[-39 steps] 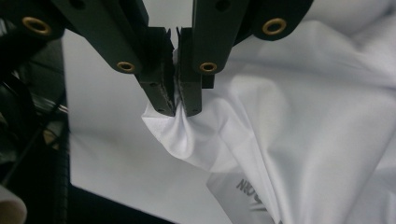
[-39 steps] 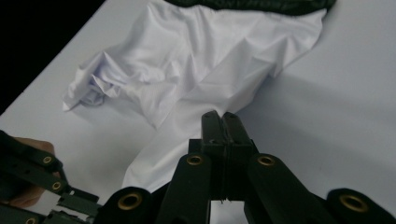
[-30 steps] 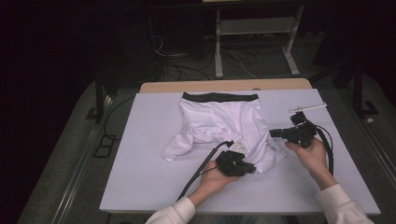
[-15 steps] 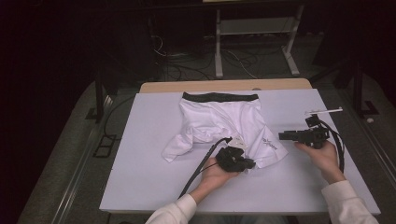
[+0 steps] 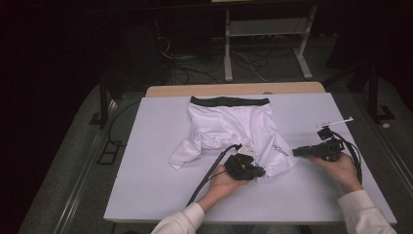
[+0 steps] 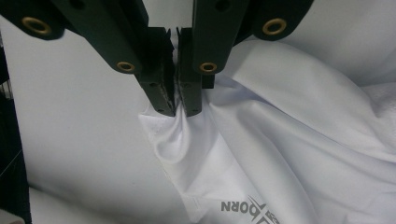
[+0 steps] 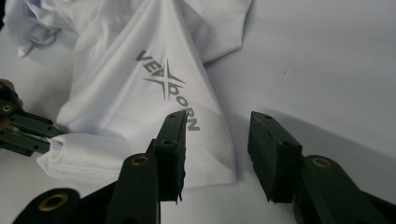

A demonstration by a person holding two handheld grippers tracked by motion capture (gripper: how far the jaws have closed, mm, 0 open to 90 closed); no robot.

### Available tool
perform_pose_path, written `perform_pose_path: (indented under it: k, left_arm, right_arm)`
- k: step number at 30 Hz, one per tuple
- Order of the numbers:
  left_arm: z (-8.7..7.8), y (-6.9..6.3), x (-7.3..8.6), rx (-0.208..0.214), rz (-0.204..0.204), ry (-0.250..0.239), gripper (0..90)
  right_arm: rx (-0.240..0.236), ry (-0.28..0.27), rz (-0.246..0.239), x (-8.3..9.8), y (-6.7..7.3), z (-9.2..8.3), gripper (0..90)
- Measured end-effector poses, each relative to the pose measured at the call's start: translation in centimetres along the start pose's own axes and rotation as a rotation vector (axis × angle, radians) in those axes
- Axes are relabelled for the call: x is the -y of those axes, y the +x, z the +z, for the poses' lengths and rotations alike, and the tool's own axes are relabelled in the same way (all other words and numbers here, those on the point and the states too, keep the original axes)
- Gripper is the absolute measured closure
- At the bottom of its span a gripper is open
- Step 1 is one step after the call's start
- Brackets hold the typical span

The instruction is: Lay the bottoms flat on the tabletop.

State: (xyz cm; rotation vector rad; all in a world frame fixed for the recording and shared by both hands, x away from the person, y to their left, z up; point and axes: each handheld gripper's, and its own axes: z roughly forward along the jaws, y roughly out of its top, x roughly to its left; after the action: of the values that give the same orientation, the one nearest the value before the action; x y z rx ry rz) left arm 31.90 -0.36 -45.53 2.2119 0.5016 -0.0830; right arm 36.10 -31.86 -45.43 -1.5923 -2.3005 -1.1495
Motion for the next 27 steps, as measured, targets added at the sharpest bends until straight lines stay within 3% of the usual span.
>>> perform_pose_path:
  k: [4, 6, 10, 20, 27]
  left_arm:
    - [0.1, 0.0, 0.0, 0.001, -0.001, 0.001, 84.8]
    - [0.1, 0.1, 0.0, 0.003, 0.001, 0.0, 84.9]
    - [0.1, 0.0, 0.0, 0.008, 0.001, -0.002, 84.8]
    - [0.0, -0.3, -0.1, 0.041, 0.001, -0.014, 84.5]
    - [-1.0, -0.4, -0.5, 0.056, -0.031, -0.07, 71.2]
  right_arm:
    - [-0.01, 0.022, -0.013, -0.1, 0.0, 0.5, 59.9]
    - [-0.035, 0.046, -0.016, 0.1, 0.2, 0.7, 67.0]
    - [-0.039, 0.091, -0.011, 0.3, 0.6, 1.0, 85.2]
    - [-0.059, 0.013, 0.062, 2.0, 1.3, -1.5, 86.3]
    - [-0.047, -0.038, 0.132, 4.0, 0.4, -3.7, 86.3]
